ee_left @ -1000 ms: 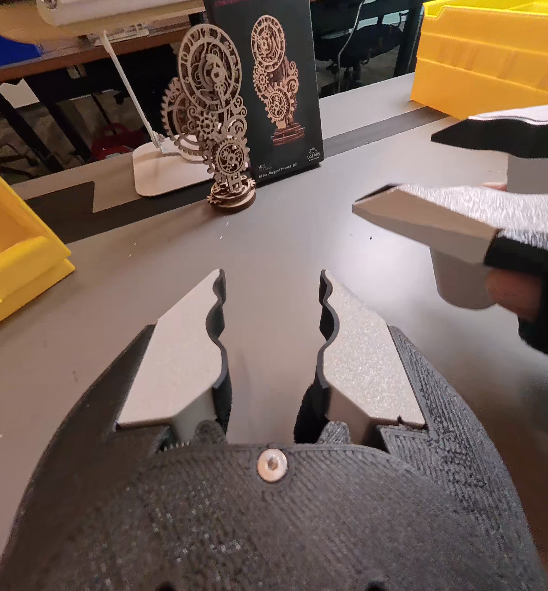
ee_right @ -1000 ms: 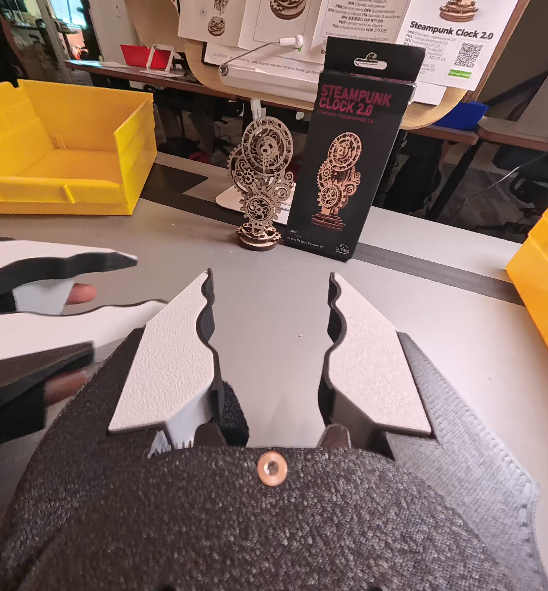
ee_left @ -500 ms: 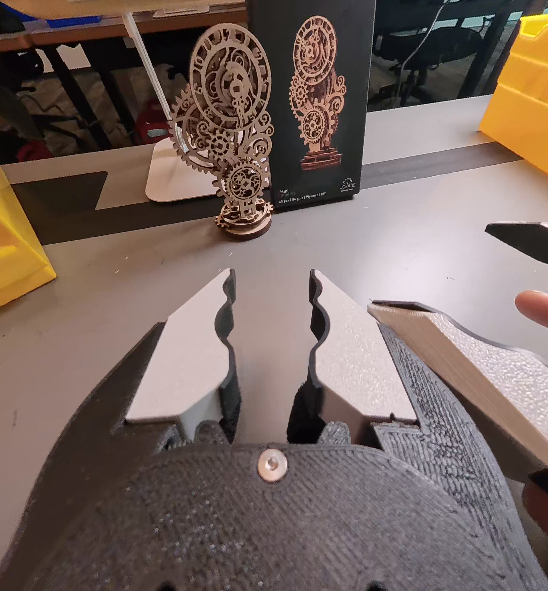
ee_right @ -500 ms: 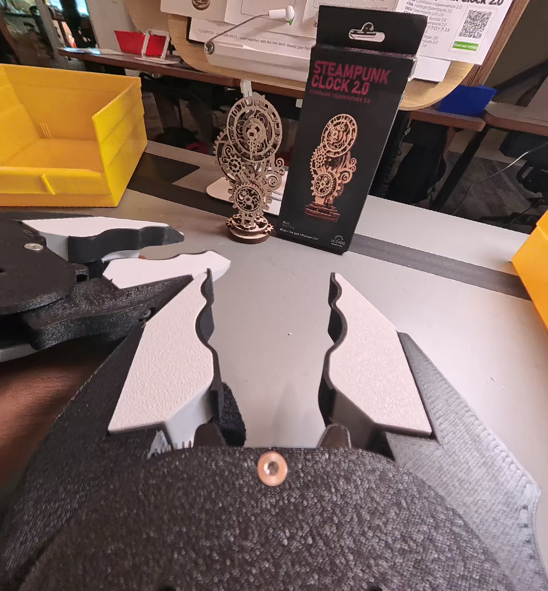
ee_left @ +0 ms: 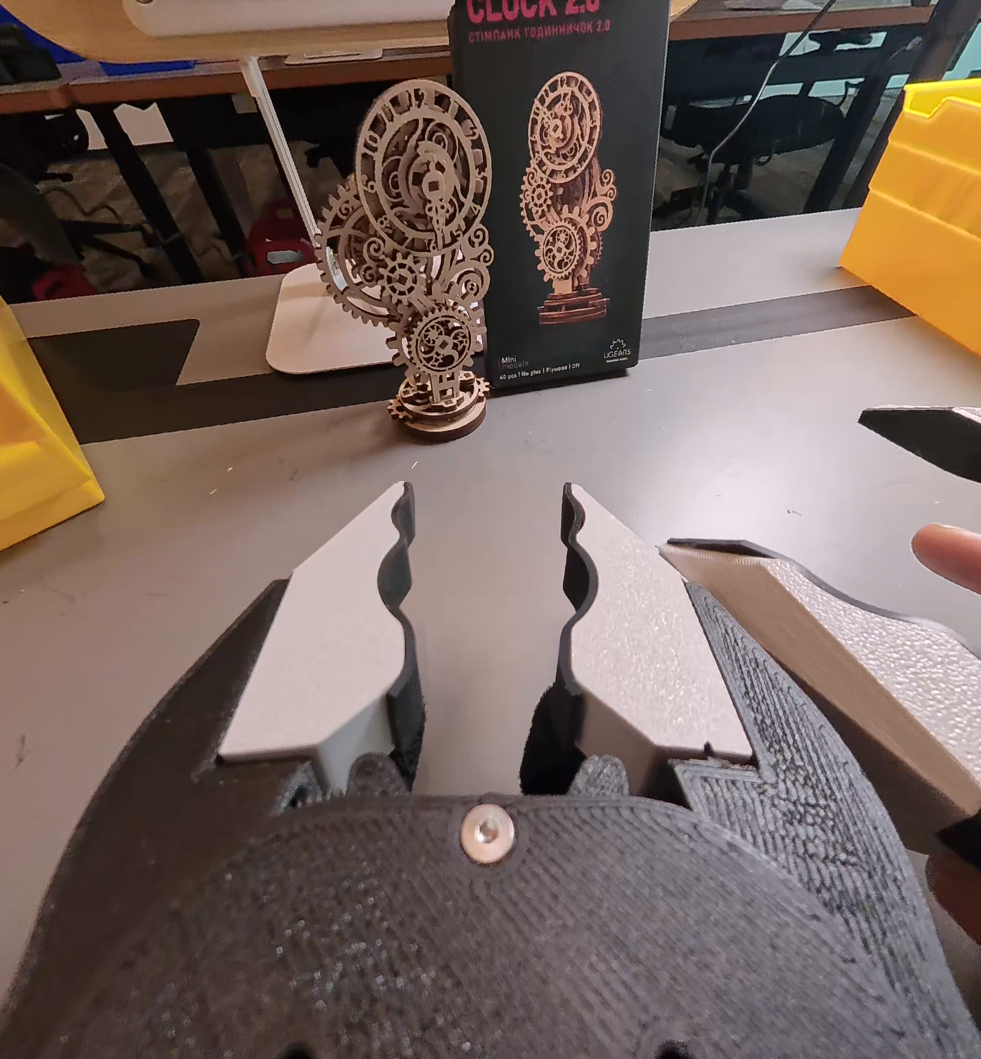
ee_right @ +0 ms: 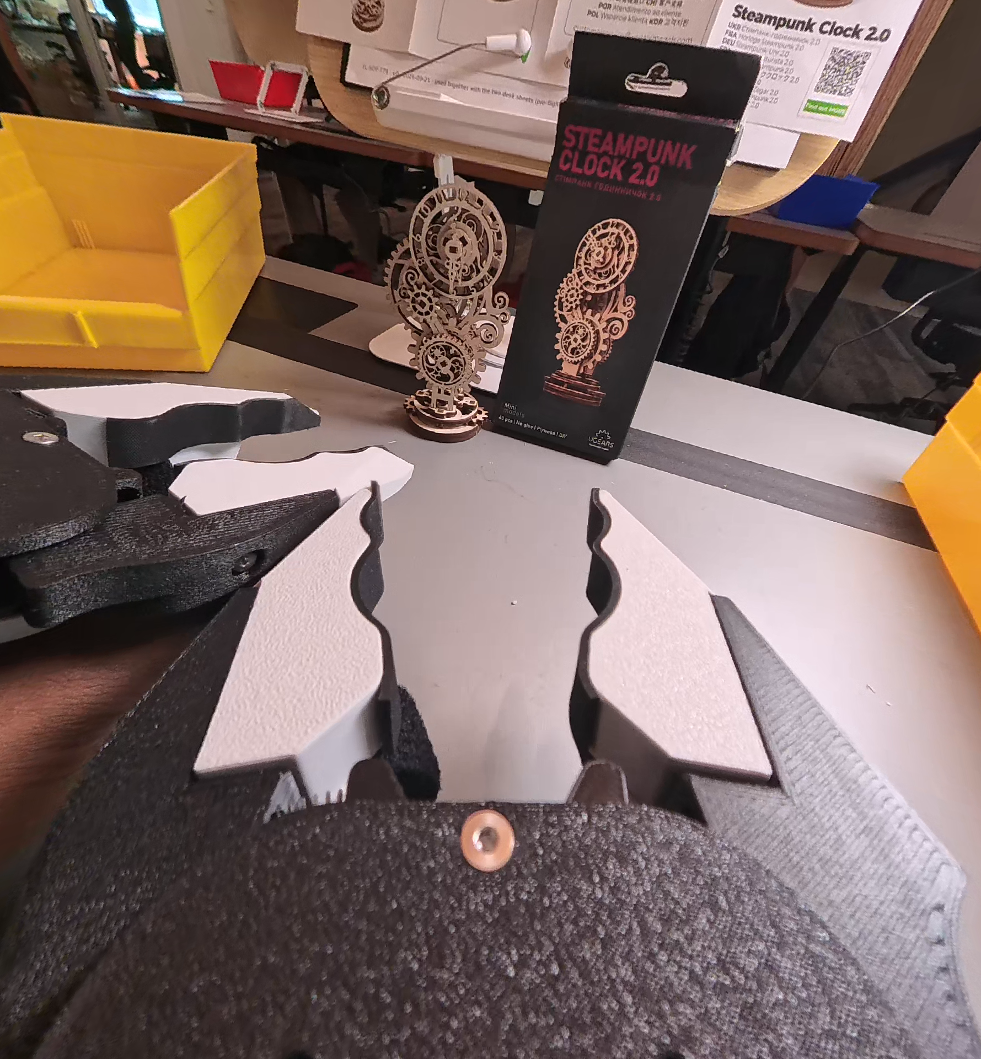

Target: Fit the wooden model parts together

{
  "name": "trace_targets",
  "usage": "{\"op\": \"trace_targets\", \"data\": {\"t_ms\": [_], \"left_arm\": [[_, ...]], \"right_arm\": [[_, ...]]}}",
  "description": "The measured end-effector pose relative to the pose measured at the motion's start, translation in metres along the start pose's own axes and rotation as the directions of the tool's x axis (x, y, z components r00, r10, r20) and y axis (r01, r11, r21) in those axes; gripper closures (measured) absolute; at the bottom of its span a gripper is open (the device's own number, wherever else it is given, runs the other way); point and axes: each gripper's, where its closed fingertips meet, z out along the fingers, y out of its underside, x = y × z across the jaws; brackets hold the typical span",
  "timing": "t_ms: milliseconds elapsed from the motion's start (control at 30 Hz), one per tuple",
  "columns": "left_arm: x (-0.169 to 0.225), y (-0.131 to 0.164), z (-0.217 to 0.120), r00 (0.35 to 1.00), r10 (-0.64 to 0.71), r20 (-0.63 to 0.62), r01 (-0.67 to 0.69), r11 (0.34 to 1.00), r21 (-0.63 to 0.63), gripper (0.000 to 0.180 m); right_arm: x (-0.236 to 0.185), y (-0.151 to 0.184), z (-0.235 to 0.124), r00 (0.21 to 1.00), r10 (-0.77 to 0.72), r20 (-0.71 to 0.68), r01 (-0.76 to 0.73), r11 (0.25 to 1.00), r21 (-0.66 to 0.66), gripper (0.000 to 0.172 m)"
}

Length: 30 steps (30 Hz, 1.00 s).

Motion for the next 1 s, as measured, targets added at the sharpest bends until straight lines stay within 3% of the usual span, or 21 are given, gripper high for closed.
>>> {"op": "trace_targets", "data": {"t_ms": [1000], "left_arm": [[-0.0009,-0.0032,-0.0023,1.000,0.021,0.023,-0.022,0.999,0.027,0.129]], "right_arm": [[0.0006,-0.0007,-0.0027,1.000,0.010,0.014,-0.010,1.000,0.016,0.101]]}}
